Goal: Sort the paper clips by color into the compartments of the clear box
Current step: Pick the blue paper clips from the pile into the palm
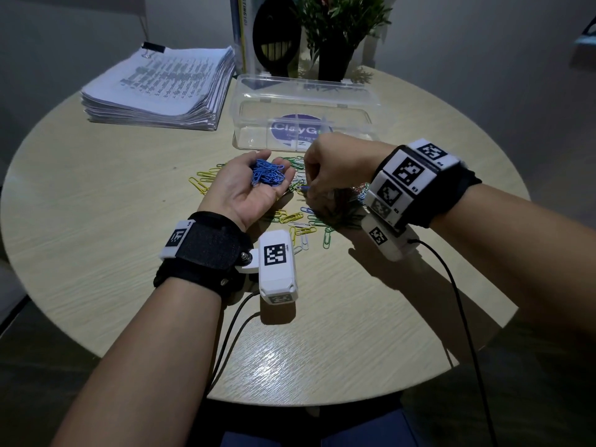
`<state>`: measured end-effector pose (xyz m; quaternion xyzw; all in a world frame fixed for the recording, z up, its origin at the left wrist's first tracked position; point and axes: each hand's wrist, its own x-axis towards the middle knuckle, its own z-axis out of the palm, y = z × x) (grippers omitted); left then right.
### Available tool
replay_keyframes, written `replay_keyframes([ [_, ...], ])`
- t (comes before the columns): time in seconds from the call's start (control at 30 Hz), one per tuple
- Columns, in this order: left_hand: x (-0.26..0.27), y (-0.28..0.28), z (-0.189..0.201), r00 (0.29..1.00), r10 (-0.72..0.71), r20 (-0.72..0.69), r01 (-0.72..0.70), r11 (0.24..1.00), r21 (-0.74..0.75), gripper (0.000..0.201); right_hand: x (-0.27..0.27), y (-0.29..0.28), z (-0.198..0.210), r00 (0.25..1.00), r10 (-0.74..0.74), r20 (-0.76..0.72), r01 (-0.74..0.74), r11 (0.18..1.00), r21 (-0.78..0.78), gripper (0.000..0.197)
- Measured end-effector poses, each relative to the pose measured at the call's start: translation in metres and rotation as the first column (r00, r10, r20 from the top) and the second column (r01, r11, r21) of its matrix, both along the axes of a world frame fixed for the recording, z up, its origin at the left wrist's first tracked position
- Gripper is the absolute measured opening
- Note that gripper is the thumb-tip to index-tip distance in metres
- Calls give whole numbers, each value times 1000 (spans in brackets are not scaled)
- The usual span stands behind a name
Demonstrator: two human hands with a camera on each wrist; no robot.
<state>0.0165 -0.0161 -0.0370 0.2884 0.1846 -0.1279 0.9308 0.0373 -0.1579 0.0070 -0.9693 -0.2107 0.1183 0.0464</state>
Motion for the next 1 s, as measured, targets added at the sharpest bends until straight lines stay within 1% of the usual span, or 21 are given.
replay_keyframes([
  [0.07, 0, 0, 0, 1000, -2, 0, 2, 1000, 3, 20, -5, 2, 2, 998, 23, -65, -24, 1000, -12, 12],
  [0.13, 0, 0, 0, 1000, -3, -1, 3, 1000, 3, 20, -8, 5, 0, 995, 35, -91, -40, 997, -60, 11],
  [0.23, 0, 0, -1, 1000, 0, 0, 0, 1000, 10, 21, -10, 9, -4, 995, 38, -87, -48, 993, -108, 19],
  [0.4, 0, 1, 0, 1000, -6, 0, 6, 999, 33, 21, -9, 11, -5, 996, 25, -82, -38, 986, -163, 22],
  [0.47, 0, 1, 0, 1000, -3, -4, 3, 999, 36, 21, -9, 11, -5, 997, 21, -80, -34, 988, -153, 20],
  [0.53, 0, 0, 0, 1000, -6, -9, 6, 999, 38, 22, -9, 9, -4, 997, 20, -78, -31, 991, -132, 10],
  [0.57, 0, 0, 0, 1000, -11, -12, 11, 999, 38, 22, -8, 8, -1, 997, 11, -79, -19, 994, -107, 4],
  [0.63, 0, -1, 0, 1000, -20, -16, 21, 999, 41, 23, -2, 5, 4, 996, -24, -84, 24, 1000, -6, 14],
  [0.7, 0, -2, 0, 1000, -25, -16, 26, 998, 48, 23, 5, 6, 11, 992, -65, -110, 83, 983, 164, 20],
  [0.77, -1, -4, 0, 999, -44, -4, 44, 998, 39, 23, 9, 10, 16, 987, -84, -139, 125, 938, 323, 15],
  [0.8, -2, -5, 0, 998, -59, 7, 58, 998, 30, 22, 9, 13, 18, 987, -85, -135, 129, 923, 362, 10],
  [0.83, -1, -7, -1, 997, -73, 19, 72, 997, 26, 23, 10, 16, 18, 989, -74, -125, 117, 916, 383, 4],
  [0.87, -1, -8, -1, 997, -77, 24, 77, 997, 27, 24, 10, 19, 19, 992, -62, -110, 101, 914, 394, 5],
  [0.93, 0, -11, -1, 998, -64, 20, 63, 998, 19, 27, 10, 22, 18, 993, -47, -106, 87, 908, 410, 10],
  [1.0, 0, -13, -1, 999, -33, 5, 33, 999, -22, 29, 11, 18, 19, 994, -55, -95, 90, 908, 409, 14],
])
